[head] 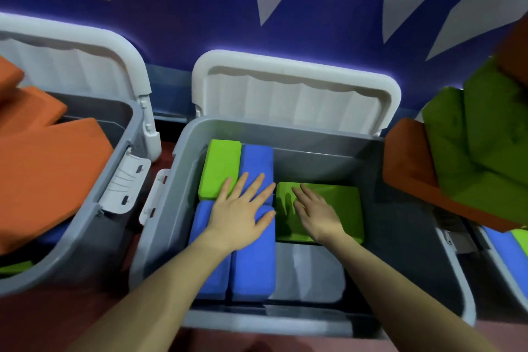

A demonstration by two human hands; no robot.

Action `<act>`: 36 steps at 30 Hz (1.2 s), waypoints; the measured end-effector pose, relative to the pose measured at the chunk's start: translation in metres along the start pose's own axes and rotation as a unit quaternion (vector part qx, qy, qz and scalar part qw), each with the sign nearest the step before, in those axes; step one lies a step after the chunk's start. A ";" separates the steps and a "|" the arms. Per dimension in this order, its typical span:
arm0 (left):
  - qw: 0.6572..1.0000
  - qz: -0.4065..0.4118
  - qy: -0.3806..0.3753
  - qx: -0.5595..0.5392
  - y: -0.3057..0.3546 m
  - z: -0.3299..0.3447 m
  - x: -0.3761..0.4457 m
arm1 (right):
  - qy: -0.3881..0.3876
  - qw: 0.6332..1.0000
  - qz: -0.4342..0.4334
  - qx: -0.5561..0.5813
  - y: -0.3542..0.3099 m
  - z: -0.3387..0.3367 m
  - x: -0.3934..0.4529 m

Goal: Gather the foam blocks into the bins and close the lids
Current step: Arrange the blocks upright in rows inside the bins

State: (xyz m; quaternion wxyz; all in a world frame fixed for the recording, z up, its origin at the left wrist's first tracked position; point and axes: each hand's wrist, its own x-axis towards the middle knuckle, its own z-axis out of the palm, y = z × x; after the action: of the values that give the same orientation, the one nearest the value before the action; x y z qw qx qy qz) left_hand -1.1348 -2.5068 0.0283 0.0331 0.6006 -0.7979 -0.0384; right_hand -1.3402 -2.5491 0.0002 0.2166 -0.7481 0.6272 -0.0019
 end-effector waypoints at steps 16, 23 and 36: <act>0.990 -0.004 0.137 -0.022 -0.011 0.021 -0.002 | -0.026 0.977 -0.072 -0.200 0.005 0.047 0.065; 0.996 -0.020 0.085 0.006 -0.007 0.017 0.000 | -0.007 0.970 -0.125 -0.206 0.012 0.025 0.008; 0.998 -0.019 0.062 -0.007 -0.003 0.013 0.000 | -0.018 0.957 -0.147 -0.248 0.009 0.025 -0.023</act>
State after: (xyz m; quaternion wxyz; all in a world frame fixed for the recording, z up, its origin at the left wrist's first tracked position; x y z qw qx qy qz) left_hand -1.1331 -2.5079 0.0148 0.0853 0.6167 -0.7825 -0.0072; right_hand -1.3466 -2.5202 -0.0191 0.0328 -0.8624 0.4866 0.1358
